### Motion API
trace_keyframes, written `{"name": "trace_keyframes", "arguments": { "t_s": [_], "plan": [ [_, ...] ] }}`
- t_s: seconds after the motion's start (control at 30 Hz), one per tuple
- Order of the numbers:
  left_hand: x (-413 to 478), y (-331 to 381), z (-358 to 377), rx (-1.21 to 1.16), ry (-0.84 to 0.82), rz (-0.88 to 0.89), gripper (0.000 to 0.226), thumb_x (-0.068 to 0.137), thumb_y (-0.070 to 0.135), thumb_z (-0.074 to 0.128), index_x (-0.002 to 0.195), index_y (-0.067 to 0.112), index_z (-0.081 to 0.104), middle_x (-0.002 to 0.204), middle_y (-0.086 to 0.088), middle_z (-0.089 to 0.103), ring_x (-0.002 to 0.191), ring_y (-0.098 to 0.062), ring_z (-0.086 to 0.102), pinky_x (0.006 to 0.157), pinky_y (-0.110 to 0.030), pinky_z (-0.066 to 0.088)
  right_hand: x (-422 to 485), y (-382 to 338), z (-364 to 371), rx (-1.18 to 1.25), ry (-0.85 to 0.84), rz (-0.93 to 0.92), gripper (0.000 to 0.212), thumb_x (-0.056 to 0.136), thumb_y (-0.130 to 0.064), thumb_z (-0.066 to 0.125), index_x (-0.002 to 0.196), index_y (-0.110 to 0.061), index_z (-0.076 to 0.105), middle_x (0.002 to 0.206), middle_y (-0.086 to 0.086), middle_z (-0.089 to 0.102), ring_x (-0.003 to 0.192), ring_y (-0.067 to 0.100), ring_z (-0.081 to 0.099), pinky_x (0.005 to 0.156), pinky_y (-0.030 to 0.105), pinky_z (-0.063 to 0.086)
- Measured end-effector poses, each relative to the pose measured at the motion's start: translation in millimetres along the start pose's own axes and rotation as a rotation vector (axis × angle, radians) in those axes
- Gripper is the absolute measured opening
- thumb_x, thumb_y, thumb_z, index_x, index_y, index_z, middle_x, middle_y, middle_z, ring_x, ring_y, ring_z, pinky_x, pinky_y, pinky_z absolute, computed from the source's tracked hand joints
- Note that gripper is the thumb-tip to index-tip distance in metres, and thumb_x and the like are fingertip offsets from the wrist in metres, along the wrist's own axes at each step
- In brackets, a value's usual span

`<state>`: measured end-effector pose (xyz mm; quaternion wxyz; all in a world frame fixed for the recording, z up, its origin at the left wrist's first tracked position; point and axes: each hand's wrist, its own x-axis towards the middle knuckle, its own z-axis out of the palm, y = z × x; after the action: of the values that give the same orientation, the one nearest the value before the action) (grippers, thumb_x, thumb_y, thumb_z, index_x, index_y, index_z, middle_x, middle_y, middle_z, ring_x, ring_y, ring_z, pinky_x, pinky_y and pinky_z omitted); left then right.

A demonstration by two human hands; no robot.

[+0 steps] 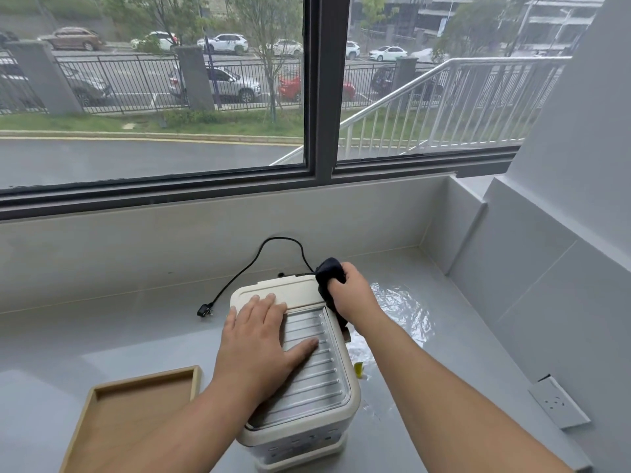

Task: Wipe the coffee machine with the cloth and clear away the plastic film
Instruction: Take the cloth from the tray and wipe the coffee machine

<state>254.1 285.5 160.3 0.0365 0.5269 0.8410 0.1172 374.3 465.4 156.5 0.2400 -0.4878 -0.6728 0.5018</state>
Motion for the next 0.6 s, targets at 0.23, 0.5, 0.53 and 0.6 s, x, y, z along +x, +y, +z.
{"name": "trace_keyframes", "arguments": {
  "t_s": [0.23, 0.5, 0.53, 0.6],
  "plan": [
    [3, 0, 2, 0.039, -0.003, -0.01, 0.102, 0.074, 0.098, 0.021, 0.154, 0.036, 0.038, 0.17, 0.009, 0.027, 0.158, -0.018, 0.016, 0.13, -0.048, 0.006, -22, 15, -11, 0.115, -0.108, -0.002, 0.014, 0.084, -0.034, 0.058, 0.097, -0.033, 0.064, 0.088, 0.005, 0.074, 0.071, 0.02, 0.063, 0.064, 0.034, 0.05],
    [1, 2, -3, 0.041, -0.001, -0.005, 0.099, 0.077, 0.096, 0.024, 0.153, 0.034, 0.039, 0.169, 0.007, 0.03, 0.157, -0.02, 0.02, 0.129, -0.05, 0.009, -85, 22, -24, 0.029, -0.121, -0.094, 0.013, 0.076, -0.025, 0.06, 0.088, -0.029, 0.063, 0.067, -0.012, 0.065, 0.06, 0.006, 0.058, 0.056, 0.02, 0.046],
    [1, 3, -3, 0.038, 0.004, -0.001, 0.098, 0.078, 0.096, 0.025, 0.152, 0.034, 0.04, 0.168, 0.006, 0.032, 0.157, -0.02, 0.021, 0.129, -0.05, 0.01, -94, 25, -25, 0.033, -0.12, -0.094, 0.012, 0.076, -0.024, 0.06, 0.087, -0.029, 0.062, 0.068, -0.013, 0.063, 0.062, 0.006, 0.056, 0.057, 0.02, 0.045],
    [1, 3, -4, 0.03, 0.004, 0.003, 0.097, 0.079, 0.095, 0.026, 0.152, 0.033, 0.04, 0.168, 0.006, 0.032, 0.156, -0.02, 0.022, 0.128, -0.05, 0.011, -112, 32, -27, 0.046, -0.115, -0.089, 0.01, 0.076, -0.024, 0.061, 0.086, -0.027, 0.06, 0.069, -0.011, 0.06, 0.064, 0.008, 0.053, 0.059, 0.025, 0.044]
  ]
}}
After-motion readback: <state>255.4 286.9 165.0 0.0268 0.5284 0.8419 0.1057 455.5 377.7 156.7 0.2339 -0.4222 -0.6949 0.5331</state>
